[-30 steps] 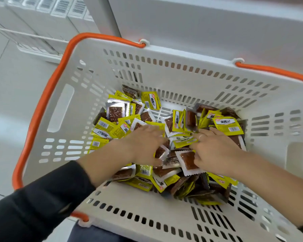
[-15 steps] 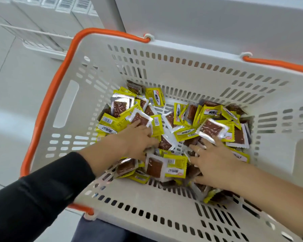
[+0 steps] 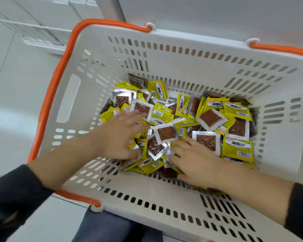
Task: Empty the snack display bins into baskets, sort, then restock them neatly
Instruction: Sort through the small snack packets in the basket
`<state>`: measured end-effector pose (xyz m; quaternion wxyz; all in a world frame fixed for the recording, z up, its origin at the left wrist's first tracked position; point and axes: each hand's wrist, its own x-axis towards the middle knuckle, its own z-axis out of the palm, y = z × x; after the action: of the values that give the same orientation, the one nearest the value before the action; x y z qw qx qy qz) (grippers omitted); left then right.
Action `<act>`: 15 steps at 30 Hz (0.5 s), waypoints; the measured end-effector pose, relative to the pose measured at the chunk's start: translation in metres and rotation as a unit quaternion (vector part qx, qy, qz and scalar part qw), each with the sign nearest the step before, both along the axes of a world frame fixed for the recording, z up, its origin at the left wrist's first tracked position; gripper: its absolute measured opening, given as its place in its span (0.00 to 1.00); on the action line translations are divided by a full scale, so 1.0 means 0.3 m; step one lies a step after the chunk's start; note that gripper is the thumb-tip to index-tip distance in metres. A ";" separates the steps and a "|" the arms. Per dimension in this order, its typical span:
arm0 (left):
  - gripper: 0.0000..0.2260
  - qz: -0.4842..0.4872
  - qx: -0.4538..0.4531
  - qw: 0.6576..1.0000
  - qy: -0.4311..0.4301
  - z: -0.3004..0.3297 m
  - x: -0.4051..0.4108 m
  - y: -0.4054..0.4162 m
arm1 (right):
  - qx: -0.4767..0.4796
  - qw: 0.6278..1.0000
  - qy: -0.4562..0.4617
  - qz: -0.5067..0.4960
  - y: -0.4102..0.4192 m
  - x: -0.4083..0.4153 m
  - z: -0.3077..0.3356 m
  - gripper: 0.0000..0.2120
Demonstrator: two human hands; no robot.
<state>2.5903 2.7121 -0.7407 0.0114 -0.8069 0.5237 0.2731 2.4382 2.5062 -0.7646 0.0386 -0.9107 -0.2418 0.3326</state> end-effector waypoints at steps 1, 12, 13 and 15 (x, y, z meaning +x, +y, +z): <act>0.34 -0.042 -0.001 0.999 0.005 -0.002 -0.049 -0.035 | -0.013 0.999 0.000 0.036 0.021 -0.013 -0.032 0.29; 0.26 -0.248 0.251 0.925 -0.143 -0.136 -0.115 -0.170 | -0.115 0.987 -0.110 0.028 -0.045 0.033 -0.102 0.26; 0.27 -0.222 0.254 0.928 -0.162 -0.128 -0.078 -0.170 | -0.126 0.982 -0.143 0.016 -0.063 0.059 -0.089 0.24; 0.27 -0.161 0.244 0.936 -0.198 -0.103 0.006 -0.157 | -0.155 0.975 -0.162 0.003 -0.113 0.105 -0.059 0.19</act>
<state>2.5921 2.6650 -0.7715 0.3552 -0.7218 0.5512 0.2214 2.4698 2.4722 -0.7822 -0.1438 -0.9467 -0.1930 0.2142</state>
